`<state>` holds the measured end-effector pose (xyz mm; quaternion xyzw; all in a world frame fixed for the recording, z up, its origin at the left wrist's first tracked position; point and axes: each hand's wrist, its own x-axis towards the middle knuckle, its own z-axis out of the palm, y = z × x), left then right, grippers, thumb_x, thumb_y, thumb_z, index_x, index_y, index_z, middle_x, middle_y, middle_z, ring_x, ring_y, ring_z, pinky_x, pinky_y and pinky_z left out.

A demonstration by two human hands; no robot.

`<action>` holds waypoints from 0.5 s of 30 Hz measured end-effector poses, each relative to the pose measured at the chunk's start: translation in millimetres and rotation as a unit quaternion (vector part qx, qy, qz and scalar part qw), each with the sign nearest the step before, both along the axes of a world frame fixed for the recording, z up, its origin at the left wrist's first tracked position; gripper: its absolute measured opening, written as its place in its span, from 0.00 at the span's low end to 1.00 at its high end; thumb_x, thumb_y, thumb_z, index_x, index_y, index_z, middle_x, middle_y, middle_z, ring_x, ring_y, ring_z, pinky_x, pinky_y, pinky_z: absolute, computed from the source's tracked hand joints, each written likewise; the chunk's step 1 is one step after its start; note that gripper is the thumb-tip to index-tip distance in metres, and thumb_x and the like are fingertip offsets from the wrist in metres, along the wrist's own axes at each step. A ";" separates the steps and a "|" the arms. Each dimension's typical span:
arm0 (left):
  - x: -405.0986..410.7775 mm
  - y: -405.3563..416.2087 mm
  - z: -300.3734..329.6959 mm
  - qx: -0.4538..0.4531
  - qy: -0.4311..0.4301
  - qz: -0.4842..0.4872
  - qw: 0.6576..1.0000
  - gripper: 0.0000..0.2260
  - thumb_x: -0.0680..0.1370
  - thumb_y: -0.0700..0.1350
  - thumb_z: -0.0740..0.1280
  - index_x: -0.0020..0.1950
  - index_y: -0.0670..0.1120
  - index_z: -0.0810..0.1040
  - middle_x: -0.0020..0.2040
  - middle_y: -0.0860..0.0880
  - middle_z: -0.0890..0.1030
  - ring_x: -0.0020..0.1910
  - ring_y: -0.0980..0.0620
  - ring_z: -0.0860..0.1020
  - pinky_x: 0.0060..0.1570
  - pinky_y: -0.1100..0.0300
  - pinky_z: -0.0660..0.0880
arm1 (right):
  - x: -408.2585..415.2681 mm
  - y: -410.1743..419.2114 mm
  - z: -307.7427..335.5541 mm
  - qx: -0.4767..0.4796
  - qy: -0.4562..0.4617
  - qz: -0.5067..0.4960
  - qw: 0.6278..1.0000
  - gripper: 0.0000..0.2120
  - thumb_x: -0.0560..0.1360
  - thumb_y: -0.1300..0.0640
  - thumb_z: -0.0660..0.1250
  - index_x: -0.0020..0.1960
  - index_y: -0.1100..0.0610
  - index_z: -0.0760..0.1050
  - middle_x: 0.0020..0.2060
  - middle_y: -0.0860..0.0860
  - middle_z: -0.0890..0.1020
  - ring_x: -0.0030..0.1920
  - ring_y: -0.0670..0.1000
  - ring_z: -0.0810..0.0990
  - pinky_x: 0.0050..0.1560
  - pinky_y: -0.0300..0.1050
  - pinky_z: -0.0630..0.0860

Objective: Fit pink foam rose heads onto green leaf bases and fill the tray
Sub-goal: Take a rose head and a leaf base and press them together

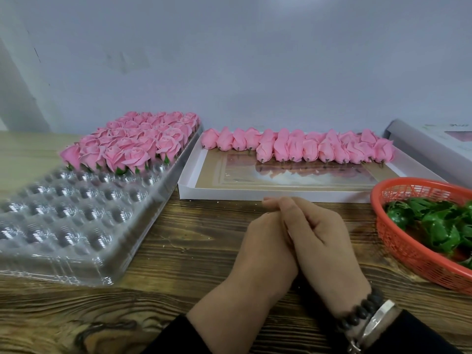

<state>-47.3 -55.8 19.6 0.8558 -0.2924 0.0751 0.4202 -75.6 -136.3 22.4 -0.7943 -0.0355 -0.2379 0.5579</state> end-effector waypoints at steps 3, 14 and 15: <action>3.3 1.3 -1.5 -0.030 0.070 -0.027 0.997 0.07 0.77 0.40 0.62 0.50 0.46 0.79 0.37 0.57 0.76 0.38 0.64 0.73 0.36 0.81 0.66 | 2.0 -5.4 4.2 -0.043 0.026 0.033 0.998 0.14 0.72 0.49 0.58 0.46 0.49 0.82 0.45 0.39 0.83 0.43 0.33 0.77 0.47 0.25 0.68; 0.7 9.3 7.4 -0.166 0.213 -0.120 0.955 0.05 0.75 0.34 0.65 0.44 0.42 0.79 0.40 0.49 0.81 0.41 0.56 0.79 0.42 0.64 0.76 | -0.9 -15.8 9.9 -0.065 0.076 0.123 0.987 0.13 0.72 0.49 0.67 0.56 0.45 0.76 0.49 0.41 0.82 0.52 0.37 0.78 0.56 0.32 0.71; 1.9 10.8 8.7 -0.169 0.204 -0.116 0.957 0.06 0.75 0.33 0.65 0.42 0.41 0.79 0.37 0.50 0.80 0.38 0.57 0.78 0.38 0.66 0.75 | -1.1 -15.9 9.6 -0.050 0.076 0.120 0.989 0.17 0.69 0.44 0.67 0.57 0.44 0.75 0.50 0.41 0.82 0.52 0.37 0.78 0.54 0.31 0.72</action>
